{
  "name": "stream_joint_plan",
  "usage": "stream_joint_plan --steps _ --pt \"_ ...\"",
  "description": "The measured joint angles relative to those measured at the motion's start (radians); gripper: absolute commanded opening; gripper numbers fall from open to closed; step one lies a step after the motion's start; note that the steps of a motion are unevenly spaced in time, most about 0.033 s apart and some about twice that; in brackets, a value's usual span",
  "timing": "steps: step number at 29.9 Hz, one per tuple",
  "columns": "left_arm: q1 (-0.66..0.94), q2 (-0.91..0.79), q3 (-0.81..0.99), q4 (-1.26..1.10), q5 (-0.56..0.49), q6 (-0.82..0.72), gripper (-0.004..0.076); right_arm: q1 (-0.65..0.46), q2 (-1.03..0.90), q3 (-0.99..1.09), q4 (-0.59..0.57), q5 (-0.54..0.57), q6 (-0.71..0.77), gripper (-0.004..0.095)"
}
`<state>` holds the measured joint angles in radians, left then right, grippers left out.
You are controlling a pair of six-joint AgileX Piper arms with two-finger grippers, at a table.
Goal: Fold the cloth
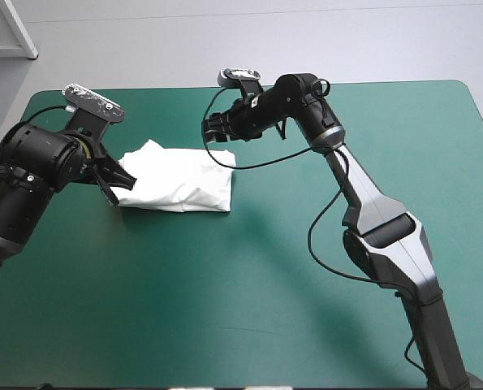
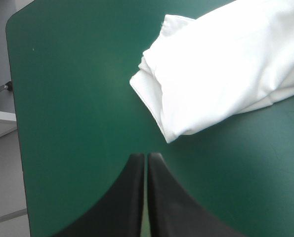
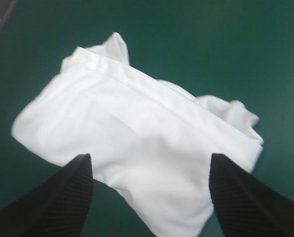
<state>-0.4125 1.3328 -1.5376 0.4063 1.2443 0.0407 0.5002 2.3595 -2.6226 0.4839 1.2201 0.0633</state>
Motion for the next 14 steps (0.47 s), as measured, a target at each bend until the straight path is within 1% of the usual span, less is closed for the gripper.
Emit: stream_joint_plan --steps 3,7,11,14 --pt "0.000 -0.001 0.000 0.000 0.000 -0.001 0.0019 -0.001 -0.041 0.125 -0.043 -0.001 0.000 0.0624" --pt "0.000 -0.001 0.000 0.000 0.000 -0.001 0.0019 0.000 -0.044 0.246 -0.041 -0.002 -0.001 0.0624" --pt "0.000 -0.002 0.000 0.001 0.000 0.000 0.0019 0.014 -0.022 0.293 -0.027 -0.009 -0.004 0.0624" --pt "0.000 -0.002 0.000 0.003 0.000 0.003 0.0019 0.032 -0.003 0.296 -0.015 -0.034 -0.007 0.0621"
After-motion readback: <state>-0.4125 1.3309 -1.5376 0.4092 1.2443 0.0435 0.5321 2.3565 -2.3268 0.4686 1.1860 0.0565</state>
